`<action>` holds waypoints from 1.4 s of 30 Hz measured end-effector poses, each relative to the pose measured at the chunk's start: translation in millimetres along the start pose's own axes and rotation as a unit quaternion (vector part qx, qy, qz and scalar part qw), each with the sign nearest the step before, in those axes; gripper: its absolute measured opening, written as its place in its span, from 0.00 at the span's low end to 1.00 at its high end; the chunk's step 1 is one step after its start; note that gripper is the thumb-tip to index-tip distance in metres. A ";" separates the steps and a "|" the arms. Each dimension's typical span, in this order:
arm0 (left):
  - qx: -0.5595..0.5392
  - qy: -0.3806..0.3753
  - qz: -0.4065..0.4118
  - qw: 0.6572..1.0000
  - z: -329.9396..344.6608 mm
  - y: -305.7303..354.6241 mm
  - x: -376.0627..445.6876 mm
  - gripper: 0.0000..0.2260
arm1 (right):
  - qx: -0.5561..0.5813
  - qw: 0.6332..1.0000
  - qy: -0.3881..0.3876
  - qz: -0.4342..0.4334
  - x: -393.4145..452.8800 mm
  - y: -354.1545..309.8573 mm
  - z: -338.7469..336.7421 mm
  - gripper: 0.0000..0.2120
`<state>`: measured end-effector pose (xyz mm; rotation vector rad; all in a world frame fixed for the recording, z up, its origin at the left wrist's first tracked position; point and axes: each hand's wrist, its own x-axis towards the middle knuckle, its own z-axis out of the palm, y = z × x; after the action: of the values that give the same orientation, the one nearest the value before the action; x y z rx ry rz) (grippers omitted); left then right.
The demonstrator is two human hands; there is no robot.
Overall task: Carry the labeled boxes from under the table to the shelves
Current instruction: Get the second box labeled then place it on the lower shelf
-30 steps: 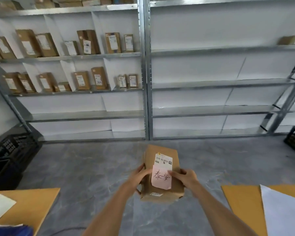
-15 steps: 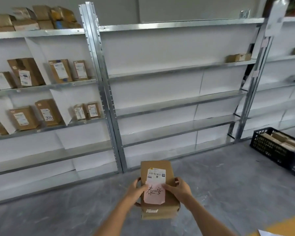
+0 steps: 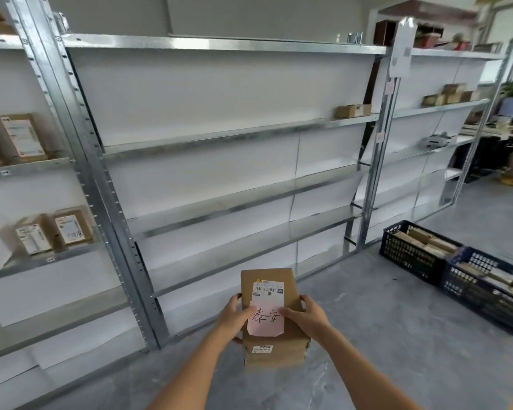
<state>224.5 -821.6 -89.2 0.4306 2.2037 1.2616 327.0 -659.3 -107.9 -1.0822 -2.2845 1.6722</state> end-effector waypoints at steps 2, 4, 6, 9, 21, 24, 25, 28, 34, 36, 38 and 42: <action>0.007 -0.012 0.005 1.000 1.6 12.1 34.7 0.25 | 0.013 1.000 0.013 0.010 28.7 -6.4 -5.7 0.35; 0.011 -0.026 0.015 0.999 2.2 24.6 71.7 0.25 | 0.030 0.999 0.028 0.016 58.4 -15.2 -11.6 0.35; 0.012 -0.039 0.024 0.999 1.1 39.5 108.4 0.25 | 0.045 0.998 0.044 0.022 86.2 -26.5 -18.9 0.35; 0.009 -0.066 0.021 0.998 -1.3 64.2 160.9 0.26 | 0.054 0.996 0.067 0.030 126.1 -44.5 -33.5 0.34; 0.063 -0.179 0.083 0.978 85.9 183.4 304.7 0.23 | 0.096 0.975 0.192 0.060 230.3 -59.3 -153.8 0.34; 0.073 -0.199 0.096 0.973 128.9 210.1 327.4 0.23 | 0.108 0.967 0.217 0.076 251.6 -44.8 -193.4 0.33; 0.072 -0.204 0.098 0.971 143.5 218.9 335.9 0.22 | 0.110 0.965 0.224 0.080 259.3 -39.8 -207.2 0.33; 0.082 -0.220 0.106 0.966 186.8 249.7 359.9 0.22 | 0.116 0.961 0.235 0.088 283.9 -24.9 -251.4 0.32; 0.075 -0.245 0.137 0.957 262.3 321.5 403.6 0.21 | 0.122 0.954 0.265 0.074 328.4 -14.6 -348.4 0.32; 0.062 -0.249 0.139 0.956 285.9 338.2 417.5 0.21 | 0.124 0.951 0.275 0.070 340.9 -11.3 -374.7 0.32; 0.059 -0.252 0.135 0.956 307.7 350.1 429.9 0.21 | 0.128 0.949 0.280 0.072 352.5 -4.2 -394.8 0.33; 0.049 -0.263 0.112 0.957 348.6 368.9 454.7 0.24 | 0.198 0.942 0.262 0.069 375.5 17.0 -429.8 0.36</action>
<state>77.1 -157.4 -50.9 0.9586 1.7970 0.9998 261.9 -93.2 -72.5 -1.3960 -1.5029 1.5500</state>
